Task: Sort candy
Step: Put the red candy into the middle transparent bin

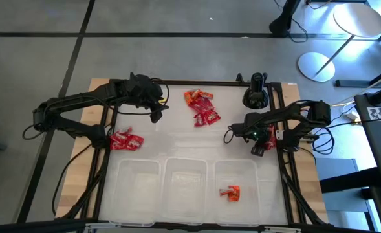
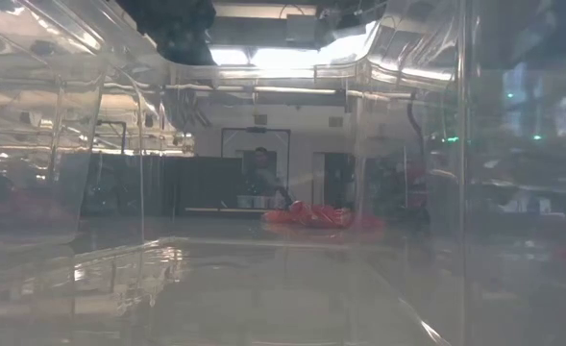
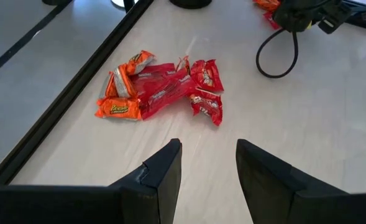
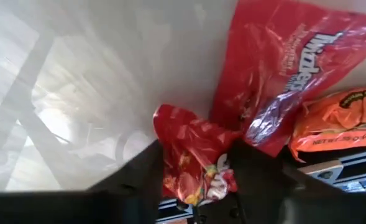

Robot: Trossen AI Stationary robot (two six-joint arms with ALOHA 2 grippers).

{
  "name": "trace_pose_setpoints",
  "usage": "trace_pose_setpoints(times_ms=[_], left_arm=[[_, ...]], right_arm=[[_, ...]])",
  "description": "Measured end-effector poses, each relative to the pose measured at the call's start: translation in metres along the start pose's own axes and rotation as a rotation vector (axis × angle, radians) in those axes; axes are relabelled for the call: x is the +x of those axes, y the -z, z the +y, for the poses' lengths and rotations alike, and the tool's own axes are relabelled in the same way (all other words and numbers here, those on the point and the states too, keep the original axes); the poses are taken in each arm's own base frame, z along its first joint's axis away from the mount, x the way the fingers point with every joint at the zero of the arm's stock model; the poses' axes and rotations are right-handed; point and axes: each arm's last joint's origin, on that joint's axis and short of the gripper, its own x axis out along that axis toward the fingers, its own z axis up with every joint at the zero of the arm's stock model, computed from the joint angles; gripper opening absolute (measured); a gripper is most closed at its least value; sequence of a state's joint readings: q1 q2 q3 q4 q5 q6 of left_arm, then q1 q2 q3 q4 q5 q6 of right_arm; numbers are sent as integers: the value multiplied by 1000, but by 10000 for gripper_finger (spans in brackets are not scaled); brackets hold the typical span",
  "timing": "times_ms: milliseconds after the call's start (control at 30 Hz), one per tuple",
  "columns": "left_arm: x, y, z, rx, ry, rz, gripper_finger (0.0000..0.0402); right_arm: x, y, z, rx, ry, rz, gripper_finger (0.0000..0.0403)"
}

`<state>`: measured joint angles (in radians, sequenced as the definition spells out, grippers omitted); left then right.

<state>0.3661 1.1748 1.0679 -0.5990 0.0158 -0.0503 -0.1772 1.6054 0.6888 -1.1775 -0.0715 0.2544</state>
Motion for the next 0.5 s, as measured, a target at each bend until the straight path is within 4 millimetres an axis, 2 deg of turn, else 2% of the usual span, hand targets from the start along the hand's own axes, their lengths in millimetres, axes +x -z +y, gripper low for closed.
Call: trace_pose_setpoints(times_ms=[100, 200, 367, 500], left_arm=[[0, 0, 0, -1, 0, 0, 143], [0, 0, 0, -2, 0, -1, 143], [0, 0, 0, -2, 0, -4, 143], [0, 0, 0, -2, 0, -4, 143]], right_arm=[[-6, -1, 1, 27, -1, -3, 106], [-23, 0, 2, 53, -5, -15, 71], [-70, 6, 4, 99, -30, -94, 49], [-119, 17, 5, 117, -79, -235, 47]])
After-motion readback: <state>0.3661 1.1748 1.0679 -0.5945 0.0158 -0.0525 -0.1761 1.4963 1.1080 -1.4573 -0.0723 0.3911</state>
